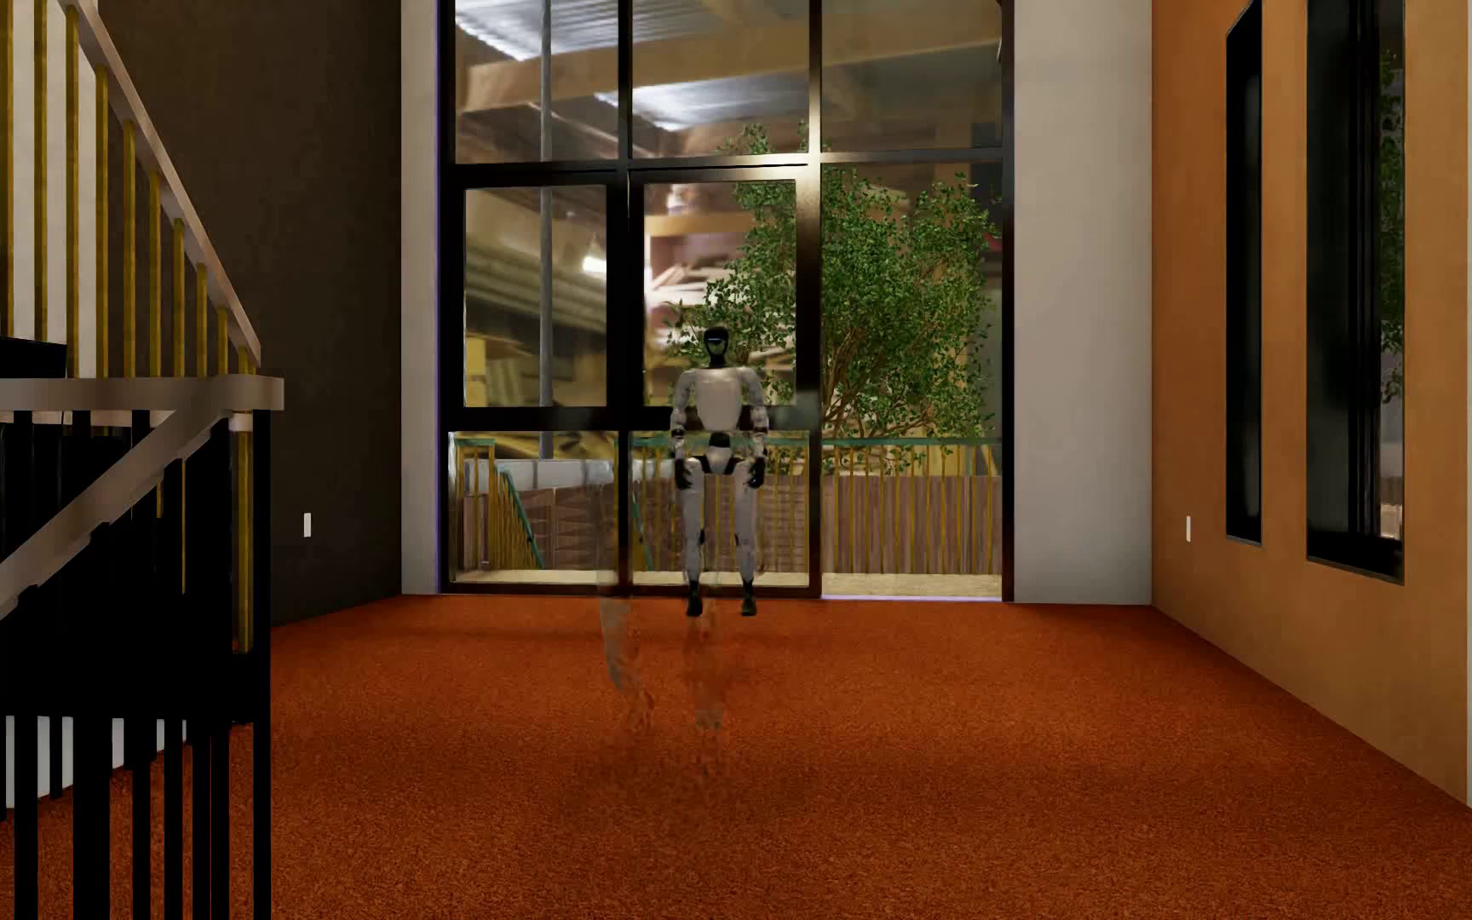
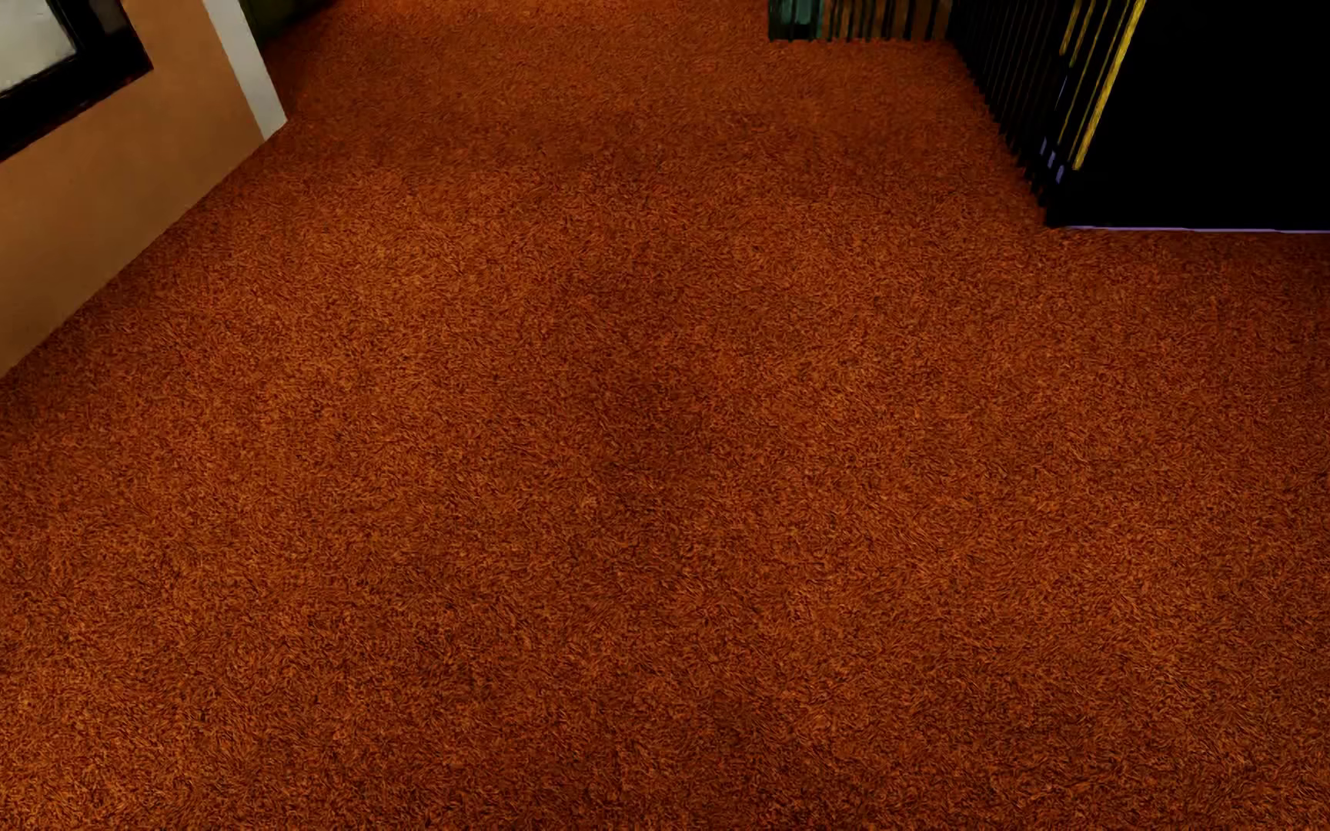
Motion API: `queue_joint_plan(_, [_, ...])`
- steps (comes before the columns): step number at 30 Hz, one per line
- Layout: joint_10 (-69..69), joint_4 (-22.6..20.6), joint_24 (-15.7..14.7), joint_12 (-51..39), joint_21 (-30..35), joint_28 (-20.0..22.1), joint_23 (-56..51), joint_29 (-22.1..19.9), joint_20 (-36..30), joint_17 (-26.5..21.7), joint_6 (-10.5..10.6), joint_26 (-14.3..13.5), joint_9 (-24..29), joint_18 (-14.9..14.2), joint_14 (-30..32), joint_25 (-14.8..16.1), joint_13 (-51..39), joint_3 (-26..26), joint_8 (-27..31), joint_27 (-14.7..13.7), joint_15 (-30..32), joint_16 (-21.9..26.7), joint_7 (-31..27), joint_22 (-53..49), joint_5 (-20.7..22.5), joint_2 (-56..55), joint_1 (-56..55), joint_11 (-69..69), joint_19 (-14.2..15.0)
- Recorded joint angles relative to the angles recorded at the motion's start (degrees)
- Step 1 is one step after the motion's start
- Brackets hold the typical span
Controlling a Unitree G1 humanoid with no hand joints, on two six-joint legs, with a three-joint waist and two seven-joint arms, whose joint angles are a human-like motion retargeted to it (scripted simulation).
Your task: Walk forward
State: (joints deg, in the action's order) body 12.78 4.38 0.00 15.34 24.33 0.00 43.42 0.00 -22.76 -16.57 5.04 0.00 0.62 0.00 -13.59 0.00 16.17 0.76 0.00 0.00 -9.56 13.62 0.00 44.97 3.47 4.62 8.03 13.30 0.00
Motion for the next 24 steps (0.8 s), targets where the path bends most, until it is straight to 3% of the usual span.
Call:
queue_joint_plan(4, [0.33,0.13,0.00,-0.01,0.11,0.00,0.00,0.00,-0.05,-0.06,0.10,0.00,0.06,0.00,-0.10,0.00,-0.02,-0.04,0.00,0.00,-1.05,0.07,0.00,-0.02,0.09,-0.26,-0.38,0.62,0.00])
queue_joint_plan(6, [3.04,0.04,0.00,-0.01,0.18,0.00,0.04,0.00,0.17,0.03,0.00,0.00,0.25,0.00,-0.52,0.00,-0.05,0.05,0.00,0.00,-8.14,0.10,0.00,0.15,0.30,-2.91,-2.29,13.17,0.00])
queue_joint_plan(7, [12.85,-0.17,0.00,0.16,0.41,0.00,0.01,0.00,0.56,0.09,-0.08,0.00,0.45,0.00,-2.48,0.00,0.01,0.10,0.00,0.00,-8.21,0.08,0.00,0.19,0.58,-5.25,-4.04,12.37,0.00])
queue_joint_plan(9, [14.75,-0.09,0.00,1.68,1.11,0.00,-0.41,0.00,2.29,0.48,-0.30,0.00,1.46,0.00,-7.01,0.00,0.77,-0.34,0.00,0.00,-5.08,-0.20,0.00,-1.41,1.03,-6.56,-4.40,13.57,0.00])
queue_joint_plan(12, [14.74,0.36,0.00,3.43,-0.47,0.00,0.22,0.00,2.33,1.36,-0.61,0.00,1.01,0.00,-12.74,0.00,2.34,-0.84,0.00,0.00,-6.76,-0.01,0.00,-0.86,1.03,-6.21,-1.32,15.40,0.00])
queue_joint_plan(17, [16.78,0.64,0.00,5.42,-1.33,0.00,0.74,0.00,5.02,0.57,-0.48,0.00,0.16,0.00,-15.64,0.00,2.79,-0.67,0.00,0.00,-12.85,0.49,0.00,-0.73,1.78,-4.85,-1.08,15.53,0.00])
queue_joint_plan(22, [47.24,1.88,0.00,3.39,-2.19,0.00,-0.25,0.00,6.13,-0.60,2.67,0.00,2.71,0.00,-11.38,0.00,0.36,1.28,0.00,0.00,-16.87,-0.94,0.00,-0.54,4.55,-3.90,-26.05,15.61,0.00])
queue_joint_plan(24, [52.16,1.22,0.00,4.19,-4.32,0.00,-1.92,0.00,7.03,0.40,2.51,0.00,3.01,0.00,-10.41,0.00,-1.69,4.02,0.00,0.00,-19.12,-1.48,0.00,0.38,3.96,-1.91,-35.79,13.46,0.00])
